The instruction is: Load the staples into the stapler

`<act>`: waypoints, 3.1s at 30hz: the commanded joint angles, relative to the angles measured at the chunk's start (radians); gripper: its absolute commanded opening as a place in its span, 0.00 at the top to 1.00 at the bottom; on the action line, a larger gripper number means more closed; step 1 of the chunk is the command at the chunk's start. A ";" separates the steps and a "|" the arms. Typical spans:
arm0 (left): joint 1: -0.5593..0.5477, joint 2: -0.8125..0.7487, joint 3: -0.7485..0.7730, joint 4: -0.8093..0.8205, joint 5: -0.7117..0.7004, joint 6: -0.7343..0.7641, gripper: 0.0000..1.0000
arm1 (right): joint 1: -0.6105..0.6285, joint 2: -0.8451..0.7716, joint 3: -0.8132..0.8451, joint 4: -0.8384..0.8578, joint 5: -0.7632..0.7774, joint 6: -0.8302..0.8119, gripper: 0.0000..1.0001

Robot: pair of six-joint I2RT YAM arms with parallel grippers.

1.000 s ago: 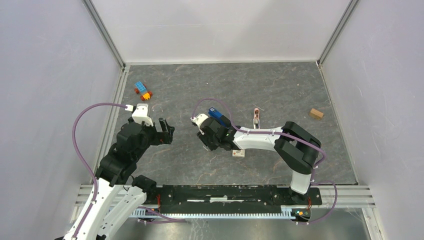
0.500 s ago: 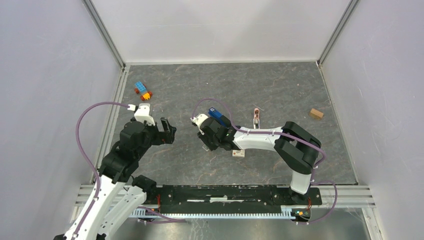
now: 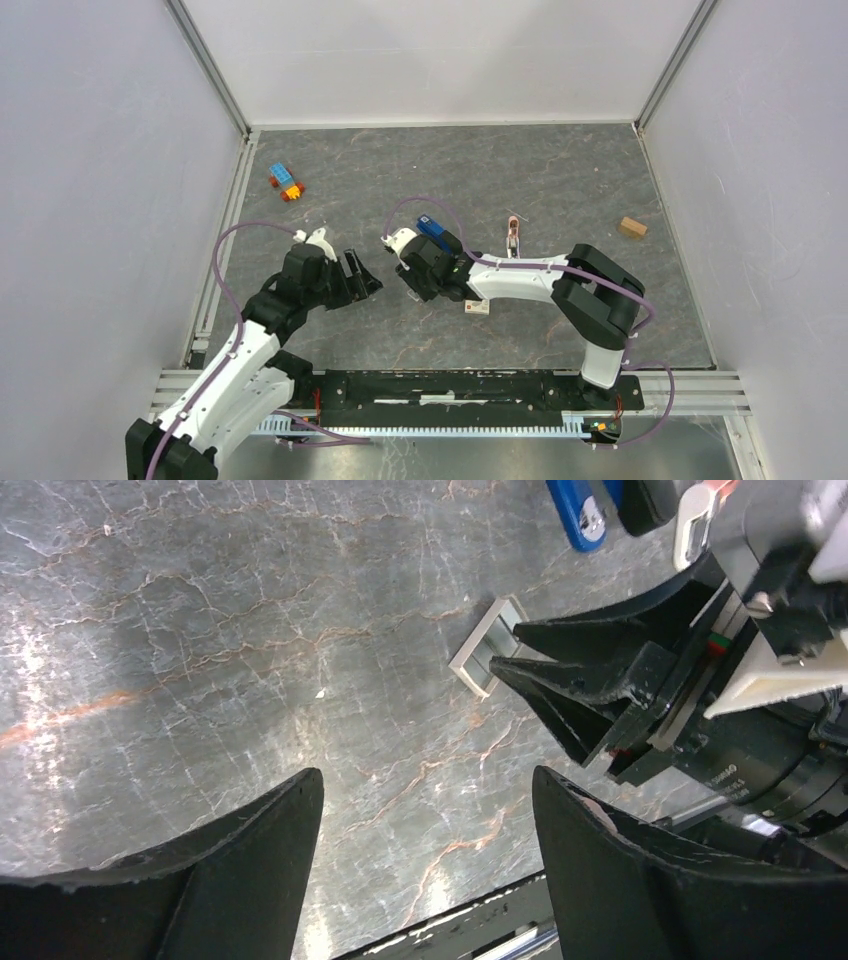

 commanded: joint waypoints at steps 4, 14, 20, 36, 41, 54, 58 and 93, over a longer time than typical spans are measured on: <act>0.069 0.044 -0.070 0.161 0.132 -0.155 0.27 | 0.002 -0.071 0.019 -0.004 0.053 -0.039 0.60; 0.106 0.212 -0.159 0.344 0.214 -0.217 0.34 | 0.002 -0.028 0.041 -0.012 0.075 -0.073 0.53; 0.106 0.281 -0.178 0.411 0.240 -0.230 0.34 | 0.002 -0.010 0.043 -0.005 0.069 -0.081 0.53; 0.106 0.396 -0.196 0.506 0.266 -0.235 0.36 | 0.004 0.017 0.030 0.008 0.061 -0.082 0.58; 0.106 0.432 -0.194 0.542 0.279 -0.235 0.37 | 0.003 0.003 0.029 0.011 0.063 -0.071 0.64; 0.106 0.477 -0.183 0.562 0.291 -0.224 0.37 | -0.012 -0.039 0.016 0.022 0.051 -0.024 0.71; 0.106 0.488 -0.187 0.573 0.293 -0.226 0.37 | -0.018 -0.055 0.012 0.027 0.028 -0.019 0.73; 0.106 0.478 -0.201 0.578 0.288 -0.221 0.37 | -0.048 0.010 -0.031 0.062 -0.086 -0.039 0.68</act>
